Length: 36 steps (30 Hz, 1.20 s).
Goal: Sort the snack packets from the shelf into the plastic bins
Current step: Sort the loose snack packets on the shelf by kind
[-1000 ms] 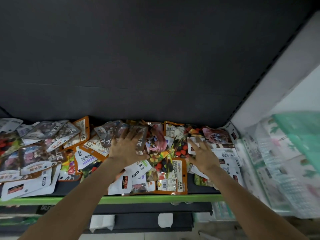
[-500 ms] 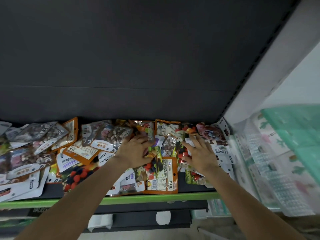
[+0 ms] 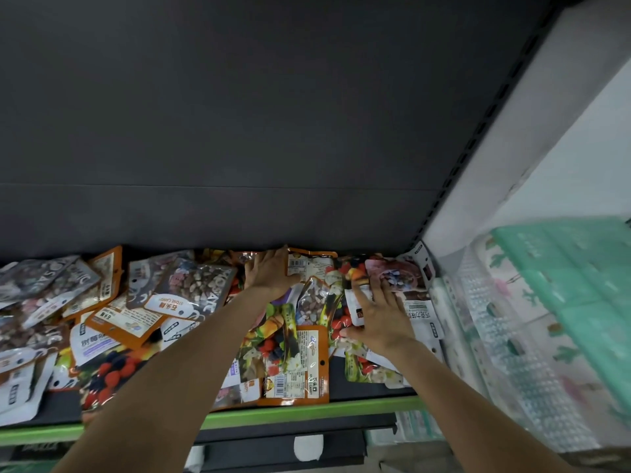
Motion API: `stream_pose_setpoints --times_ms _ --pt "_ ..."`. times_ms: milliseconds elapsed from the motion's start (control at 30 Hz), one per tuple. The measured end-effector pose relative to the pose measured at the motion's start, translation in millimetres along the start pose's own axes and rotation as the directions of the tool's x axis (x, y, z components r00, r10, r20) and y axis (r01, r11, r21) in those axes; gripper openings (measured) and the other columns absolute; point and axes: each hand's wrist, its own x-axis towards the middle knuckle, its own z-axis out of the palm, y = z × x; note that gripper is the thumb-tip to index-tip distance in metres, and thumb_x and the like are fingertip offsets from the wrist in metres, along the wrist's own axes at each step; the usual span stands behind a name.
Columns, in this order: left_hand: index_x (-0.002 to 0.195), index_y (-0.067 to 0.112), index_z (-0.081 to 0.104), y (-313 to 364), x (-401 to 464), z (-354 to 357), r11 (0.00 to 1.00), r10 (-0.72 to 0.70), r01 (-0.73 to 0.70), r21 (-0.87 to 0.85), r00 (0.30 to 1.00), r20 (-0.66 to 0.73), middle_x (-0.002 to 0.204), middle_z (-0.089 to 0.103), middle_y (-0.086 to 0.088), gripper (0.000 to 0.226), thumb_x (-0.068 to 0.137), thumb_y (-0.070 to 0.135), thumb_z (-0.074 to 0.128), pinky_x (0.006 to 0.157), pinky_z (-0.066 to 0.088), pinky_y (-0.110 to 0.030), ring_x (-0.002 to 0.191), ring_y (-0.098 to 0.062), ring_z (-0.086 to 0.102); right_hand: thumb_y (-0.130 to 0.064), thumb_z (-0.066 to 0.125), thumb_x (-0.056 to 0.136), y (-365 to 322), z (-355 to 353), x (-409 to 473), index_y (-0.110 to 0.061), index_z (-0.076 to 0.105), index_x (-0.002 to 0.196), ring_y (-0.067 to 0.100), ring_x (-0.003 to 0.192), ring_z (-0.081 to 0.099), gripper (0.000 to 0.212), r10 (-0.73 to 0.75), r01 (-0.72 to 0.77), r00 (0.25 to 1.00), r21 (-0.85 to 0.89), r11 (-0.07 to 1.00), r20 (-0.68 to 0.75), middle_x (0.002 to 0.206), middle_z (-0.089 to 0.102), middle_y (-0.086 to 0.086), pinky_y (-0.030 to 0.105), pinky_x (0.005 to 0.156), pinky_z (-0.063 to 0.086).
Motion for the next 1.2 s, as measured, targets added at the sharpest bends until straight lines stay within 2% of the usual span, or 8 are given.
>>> stream_pose_setpoints --times_ms 267,467,633,767,867,967,1067,1200 --pt "0.127 0.008 0.05 5.0 12.2 5.7 0.831 -0.104 -0.027 -0.556 0.974 -0.203 0.116 0.063 -0.011 0.046 0.084 0.008 0.067 0.086 0.049 -0.031 0.106 -0.027 0.06 -0.064 0.052 0.083 -2.4 4.0 2.9 -0.03 -0.012 0.15 0.03 0.146 -0.011 0.098 0.006 -0.006 1.0 -0.024 1.0 -0.01 0.158 -0.014 0.009 0.045 0.119 0.001" --pt "0.095 0.004 0.07 14.5 -5.1 -12.0 0.825 0.039 -0.241 -0.511 0.926 -0.375 0.09 0.068 0.001 0.016 0.084 -0.004 0.062 0.078 0.044 -0.013 0.087 -0.014 0.064 -0.064 0.056 0.081 -2.7 0.0 1.3 -0.032 -0.002 0.151 0.028 0.146 -0.009 0.097 0.007 -0.006 1.0 0.029 1.0 -0.027 0.158 -0.012 0.006 0.045 0.119 0.005" --pt "0.089 0.005 0.07 -5.0 -37.5 -54.9 0.781 -0.064 -0.328 -0.531 0.804 -0.591 0.087 0.068 0.001 0.017 0.082 -0.007 0.062 0.071 0.044 -0.002 0.075 -0.005 0.061 -0.055 0.06 0.084 -16.0 -8.4 1.5 -0.03 0.0 0.151 0.032 0.146 -0.009 0.093 0.033 -0.034 0.999 0.062 0.998 0.008 0.158 -0.009 0.01 0.048 0.118 0.006" --pt "0.092 0.015 0.072 -39.5 -59.4 -89.6 0.92 -0.113 -0.214 -0.328 0.656 -0.746 0.096 0.069 -0.006 0.014 0.085 0.007 0.062 0.068 0.051 -0.028 0.08 -0.025 0.066 -0.039 0.057 0.091 -41.8 -18.5 5.4 -0.026 0.017 0.15 0.024 0.144 0.017 0.073 -0.109 0.128 0.984 0.134 0.983 -0.143 0.155 0.019 0.004 0.042 0.117 0.018" --pt "0.086 0.018 0.072 -62.1 -83.8 -91.3 0.973 0.045 -0.211 -0.097 0.583 -0.811 0.09 0.066 -0.004 0.018 0.086 0.016 0.055 0.049 0.041 -0.026 0.07 -0.024 0.063 -0.033 0.054 0.094 -57.0 -18.8 15.6 -0.023 0.021 0.15 0.025 0.14 0.028 0.066 -0.135 0.153 0.987 0.242 0.958 -0.09 0.153 0.028 0.006 0.038 0.114 0.027" --pt "0.082 0.018 0.073 -84.5 -99.8 -69.1 0.955 0.295 -0.246 0.168 0.703 -0.647 0.088 0.068 -0.005 0.016 0.077 0.015 0.057 0.061 0.05 -0.032 0.077 -0.029 0.065 -0.03 0.051 0.096 -64.0 -13.7 26.3 -0.021 0.02 0.151 0.029 0.137 0.033 0.064 -0.105 0.107 0.994 0.238 0.965 -0.021 0.152 0.029 0.009 0.039 0.112 0.031" --pt "0.106 0.026 0.069 -92.8 -106.5 -54.1 0.986 0.156 -0.135 0.096 0.95 -0.271 0.118 0.063 -0.002 0.023 0.084 0.027 0.064 0.096 0.04 -0.041 0.112 -0.029 0.055 -0.023 0.052 0.096 -67.7 -10.8 34.8 -0.02 0.027 0.148 0.029 0.133 0.04 0.058 -0.056 0.065 0.998 0.276 0.959 -0.039 0.148 0.038 0.01 0.039 0.109 0.035" --pt "0.144 0.034 0.032 -92.4 -98.5 -50.3 0.985 0.123 -0.103 0.137 0.981 -0.149 0.152 0.028 -0.001 0.066 0.085 0.051 0.057 0.111 0.024 -0.045 0.139 -0.028 0.025 -0.016 0.053 0.095 -70.3 -7.8 39.8 -0.016 0.045 0.139 0.026 0.116 0.054 0.045 -0.002 0.043 0.993 0.342 0.939 -0.117 0.132 0.055 0.011 0.035 0.099 0.045"
